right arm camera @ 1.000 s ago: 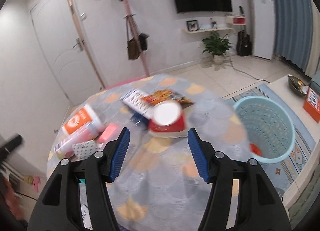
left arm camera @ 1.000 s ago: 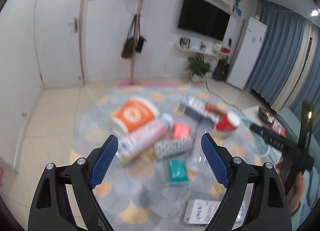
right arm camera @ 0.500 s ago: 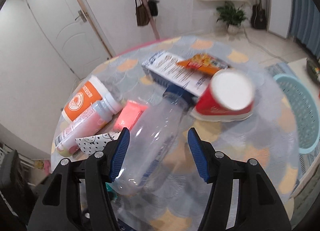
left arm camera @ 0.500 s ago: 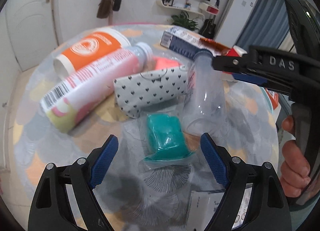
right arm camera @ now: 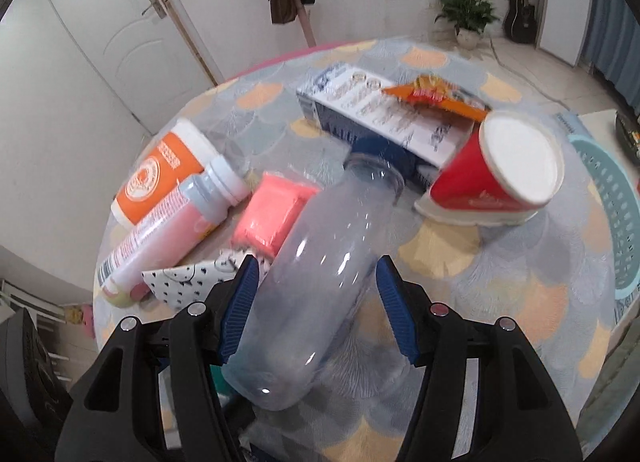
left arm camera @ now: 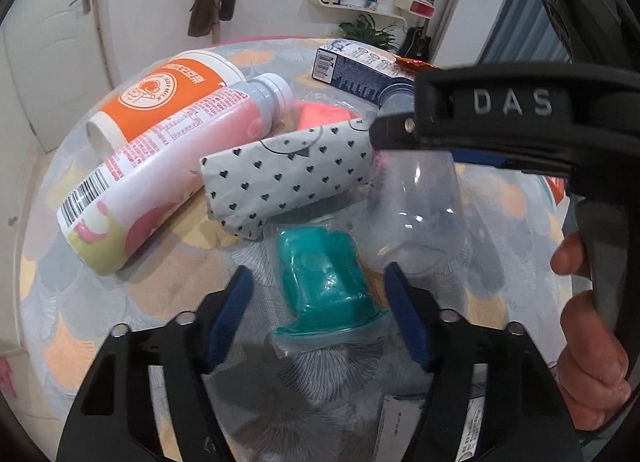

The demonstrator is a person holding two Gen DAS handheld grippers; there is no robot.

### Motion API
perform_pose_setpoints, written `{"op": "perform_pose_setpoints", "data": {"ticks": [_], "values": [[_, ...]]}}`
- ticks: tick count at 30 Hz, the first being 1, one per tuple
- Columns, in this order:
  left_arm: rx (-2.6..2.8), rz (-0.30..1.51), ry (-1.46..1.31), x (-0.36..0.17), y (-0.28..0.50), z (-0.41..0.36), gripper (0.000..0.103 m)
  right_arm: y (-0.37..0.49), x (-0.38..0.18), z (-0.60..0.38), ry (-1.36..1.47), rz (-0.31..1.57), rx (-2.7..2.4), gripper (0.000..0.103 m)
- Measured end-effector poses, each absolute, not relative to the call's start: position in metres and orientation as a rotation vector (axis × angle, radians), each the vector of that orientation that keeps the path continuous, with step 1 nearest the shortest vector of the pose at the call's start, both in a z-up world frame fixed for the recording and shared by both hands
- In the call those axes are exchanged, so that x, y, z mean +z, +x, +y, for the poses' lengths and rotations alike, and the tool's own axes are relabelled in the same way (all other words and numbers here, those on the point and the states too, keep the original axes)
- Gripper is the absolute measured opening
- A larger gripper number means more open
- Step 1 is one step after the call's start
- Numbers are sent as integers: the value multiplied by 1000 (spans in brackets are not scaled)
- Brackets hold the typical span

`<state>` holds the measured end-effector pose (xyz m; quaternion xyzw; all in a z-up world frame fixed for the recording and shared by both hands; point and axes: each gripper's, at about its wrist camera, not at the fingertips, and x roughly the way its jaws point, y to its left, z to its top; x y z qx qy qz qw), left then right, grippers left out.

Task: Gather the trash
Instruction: 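Grasp the teal bagged item with the left gripper while the right gripper grasps the clear plastic bottle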

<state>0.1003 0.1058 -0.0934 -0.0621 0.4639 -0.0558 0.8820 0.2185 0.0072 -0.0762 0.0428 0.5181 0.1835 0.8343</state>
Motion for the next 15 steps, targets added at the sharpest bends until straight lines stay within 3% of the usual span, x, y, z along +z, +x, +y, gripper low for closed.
{"op": "perform_pose_setpoints", "data": {"ticks": [3,4,10,15], "values": [[-141,962,-138,-92,96,106,53,215,-78,-2,119,1110,394,57],[-144,960,-133,-91,93,105,44,215,-78,-5,120,1111,392,57],[-152,951,-151,-92,81,111,40,216,-84,-6,123,1140,397,57],[-144,935,-186,-88,75,122,38,210,-90,-4,82,1119,405,48]]}}
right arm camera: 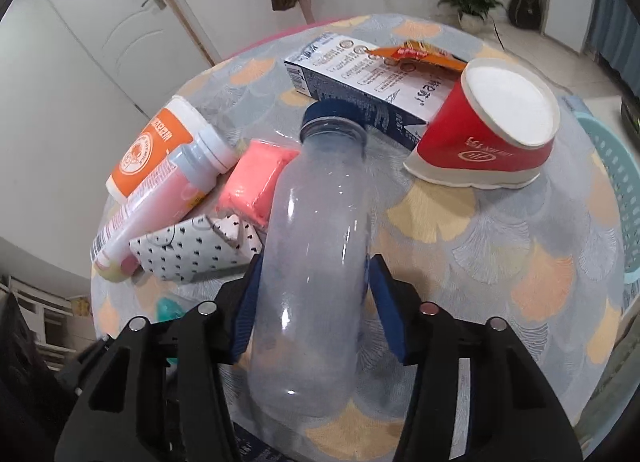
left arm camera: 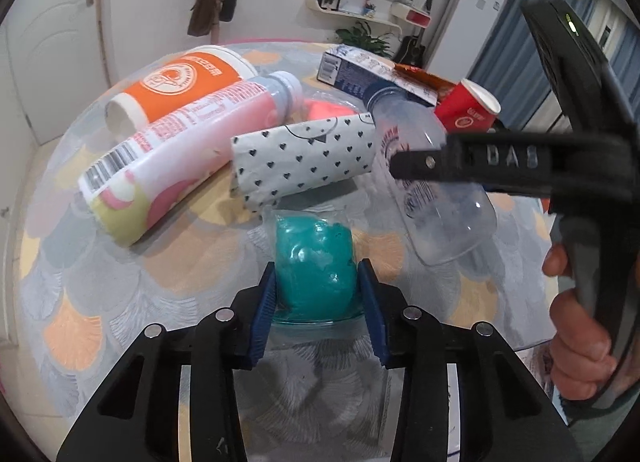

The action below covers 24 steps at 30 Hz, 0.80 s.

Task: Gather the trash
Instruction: 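Grasp the teal bagged item with the left gripper while the right gripper grasps the clear plastic bottle, then carry the teal item and clear bottle over the light blue basket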

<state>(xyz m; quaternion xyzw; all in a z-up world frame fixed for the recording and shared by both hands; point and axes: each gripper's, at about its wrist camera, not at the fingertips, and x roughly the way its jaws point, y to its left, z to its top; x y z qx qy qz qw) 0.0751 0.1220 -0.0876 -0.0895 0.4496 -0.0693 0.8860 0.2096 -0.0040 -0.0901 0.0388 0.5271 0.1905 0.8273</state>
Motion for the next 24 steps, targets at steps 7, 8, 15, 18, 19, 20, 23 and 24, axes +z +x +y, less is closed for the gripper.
{"op": "perform_pose_setpoints", "data": {"ticks": [7,8,15,18,19,20,23,24], "values": [[-163,859,-194,-63,66,120,38,189,-72,-32,110,1020,453,45],[-168,844,-193,-57,65,118,38,185,-66,-40,118,996,462,45],[-199,746,-152,-13,68,95,38,170,-32,-76,156,898,470,44],[-223,716,-134,3,72,80,38,167,-17,-94,170,843,459,44],[-230,709,-128,7,73,75,38,165,-13,-99,175,829,456,44],[-240,700,-119,13,76,68,38,163,-7,-108,185,806,450,44],[-264,682,-98,25,83,52,38,159,7,-133,206,739,413,44],[-274,672,-85,30,87,43,38,158,11,-141,208,719,396,44]]}}
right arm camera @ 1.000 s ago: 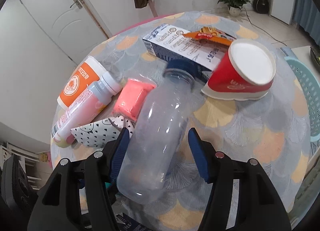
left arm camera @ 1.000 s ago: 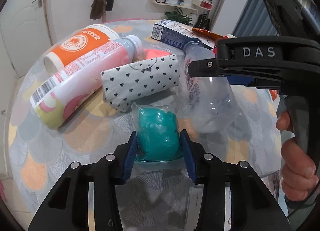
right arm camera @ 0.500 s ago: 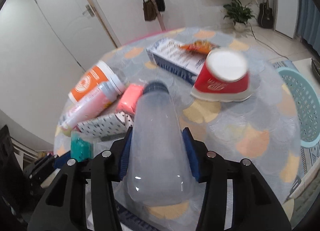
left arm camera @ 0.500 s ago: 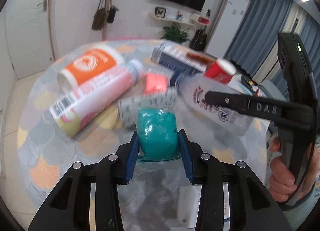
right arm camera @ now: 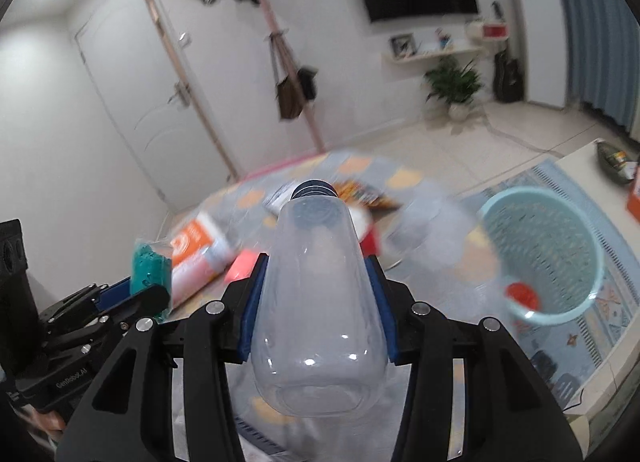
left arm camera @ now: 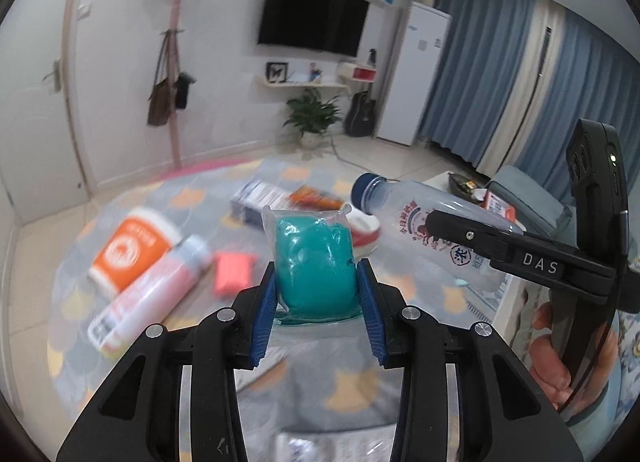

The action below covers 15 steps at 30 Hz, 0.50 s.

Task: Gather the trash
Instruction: 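Carry the teal item and clear bottle over the light blue basket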

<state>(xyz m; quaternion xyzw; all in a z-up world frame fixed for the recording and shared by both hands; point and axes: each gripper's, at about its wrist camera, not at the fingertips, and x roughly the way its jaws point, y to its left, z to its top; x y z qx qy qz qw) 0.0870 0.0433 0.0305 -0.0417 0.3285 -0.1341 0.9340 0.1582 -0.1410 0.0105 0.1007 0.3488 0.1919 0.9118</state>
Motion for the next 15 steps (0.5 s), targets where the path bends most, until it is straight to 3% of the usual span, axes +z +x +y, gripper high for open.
{"op": "perform_pose_setpoints", "data": {"ticks": [15], "values": [[-497,659,16,63,168,-109,37,191,4,-307,384,610,67,44]]}}
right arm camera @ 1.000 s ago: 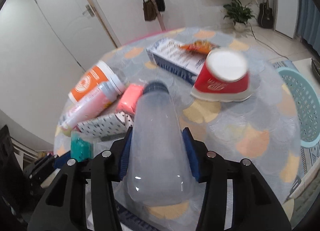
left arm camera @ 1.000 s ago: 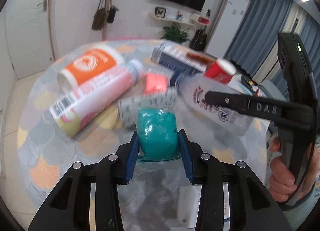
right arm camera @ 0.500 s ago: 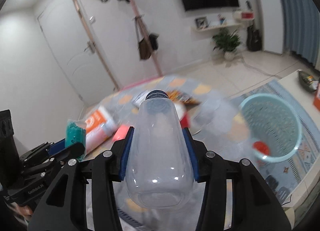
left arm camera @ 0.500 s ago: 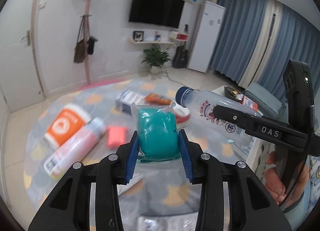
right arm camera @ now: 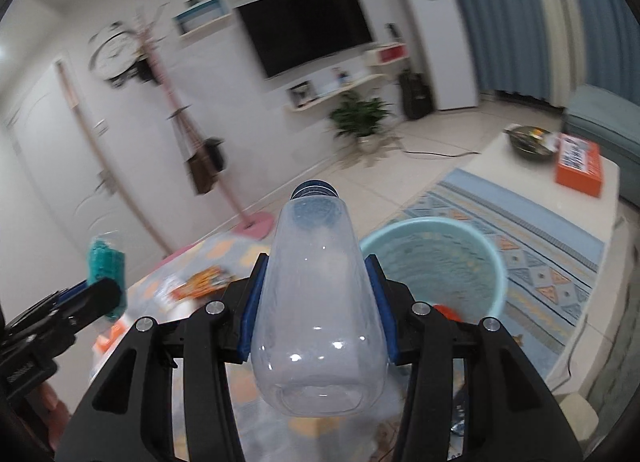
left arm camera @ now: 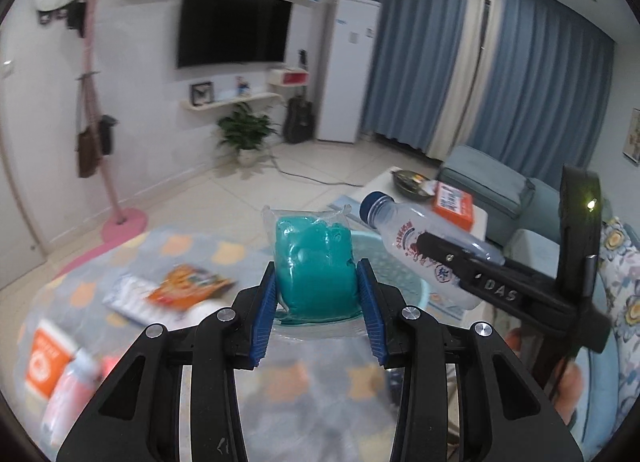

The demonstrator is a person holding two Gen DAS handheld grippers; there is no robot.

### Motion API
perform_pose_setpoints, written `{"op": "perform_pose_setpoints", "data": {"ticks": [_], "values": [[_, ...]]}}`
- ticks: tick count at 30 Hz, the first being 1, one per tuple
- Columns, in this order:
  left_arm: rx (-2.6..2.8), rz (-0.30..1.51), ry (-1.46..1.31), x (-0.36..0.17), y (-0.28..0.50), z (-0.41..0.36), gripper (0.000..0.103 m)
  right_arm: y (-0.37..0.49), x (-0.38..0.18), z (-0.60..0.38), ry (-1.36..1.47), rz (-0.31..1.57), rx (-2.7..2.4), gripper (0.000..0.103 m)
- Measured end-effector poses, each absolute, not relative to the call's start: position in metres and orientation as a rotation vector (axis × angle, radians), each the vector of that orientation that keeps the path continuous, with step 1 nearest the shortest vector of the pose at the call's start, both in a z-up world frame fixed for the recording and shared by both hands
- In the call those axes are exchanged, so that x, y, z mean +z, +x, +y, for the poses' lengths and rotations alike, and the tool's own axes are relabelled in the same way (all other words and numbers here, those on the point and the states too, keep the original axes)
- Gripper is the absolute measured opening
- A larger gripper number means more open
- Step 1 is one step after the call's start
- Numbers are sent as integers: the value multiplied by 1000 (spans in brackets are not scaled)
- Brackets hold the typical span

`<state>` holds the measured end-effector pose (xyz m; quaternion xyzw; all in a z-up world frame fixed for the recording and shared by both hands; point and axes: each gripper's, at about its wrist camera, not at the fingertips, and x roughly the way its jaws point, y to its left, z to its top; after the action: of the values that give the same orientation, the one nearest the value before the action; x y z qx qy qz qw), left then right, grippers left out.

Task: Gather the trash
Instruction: 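Carry the teal item and clear bottle over the light blue basket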

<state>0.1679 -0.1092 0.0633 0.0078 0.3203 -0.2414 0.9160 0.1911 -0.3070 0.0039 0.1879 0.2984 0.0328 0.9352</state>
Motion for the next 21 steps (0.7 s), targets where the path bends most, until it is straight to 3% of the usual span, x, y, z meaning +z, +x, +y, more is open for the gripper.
{"op": "perform_pose_setpoints", "data": {"ticks": [12,21], "values": [[-564,861,0,-15,258,-202,37,242,-70,-391,494,711,-107,44],[-556,1081,-102,-86,300,-225,38,279,-138,-410,577,868,-183,44]]}}
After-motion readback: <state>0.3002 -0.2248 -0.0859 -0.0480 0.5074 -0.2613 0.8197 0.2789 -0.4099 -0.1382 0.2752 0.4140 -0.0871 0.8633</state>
